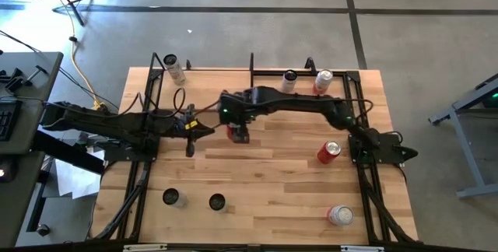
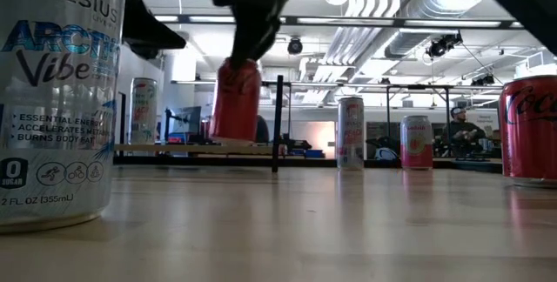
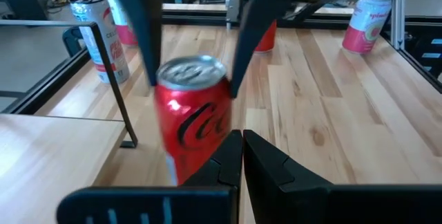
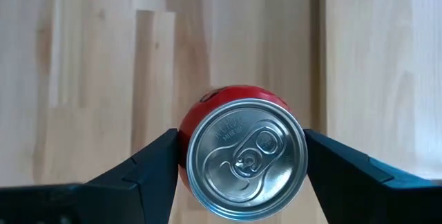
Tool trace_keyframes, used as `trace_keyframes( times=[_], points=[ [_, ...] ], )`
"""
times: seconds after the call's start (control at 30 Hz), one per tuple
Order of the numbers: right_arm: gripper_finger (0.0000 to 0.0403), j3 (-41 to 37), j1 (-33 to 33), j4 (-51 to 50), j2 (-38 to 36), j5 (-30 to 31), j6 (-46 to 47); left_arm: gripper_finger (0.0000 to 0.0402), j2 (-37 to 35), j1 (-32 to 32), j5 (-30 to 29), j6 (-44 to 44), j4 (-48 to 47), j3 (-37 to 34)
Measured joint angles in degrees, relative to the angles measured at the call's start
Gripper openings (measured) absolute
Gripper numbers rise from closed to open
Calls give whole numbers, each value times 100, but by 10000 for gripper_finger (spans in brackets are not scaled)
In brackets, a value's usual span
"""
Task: Place canned beverage on shelf
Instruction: Put the left red-black soda can on the shelf
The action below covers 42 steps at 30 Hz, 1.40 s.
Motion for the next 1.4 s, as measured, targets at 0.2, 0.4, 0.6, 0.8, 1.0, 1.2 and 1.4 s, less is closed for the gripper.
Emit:
trace_keyframes(
  times=[0.2, 0.4, 0.6, 0.8, 1.0, 1.2, 1.4],
  points=[
    [259, -497, -148, 378, 195, -94, 10, 5, -38, -4, -25, -36, -86, -54],
    [259, -523, -179, 624, 268, -69, 14, 5, -33, -4, -29, -215, 96, -305],
    [259, -528, -160, 821, 286, -89, -72, 5, -31, -4, -70, -237, 246, -334],
    [334, -547, -30, 1015, 325, 215, -175, 5, -33, -4, -70, -235, 366, -334],
    [364, -341, 120, 977, 325, 562, -413, 5, -33, -4, -71, -238, 411, -334],
    [365, -36, 214, 855, 171, 560, -501, 5, -32, -4, -72, -233, 532, -334],
    [304, -62, 362, 402, -192, 778, -694, 5, -31, -4, -48, -38, 536, -334]
  ],
)
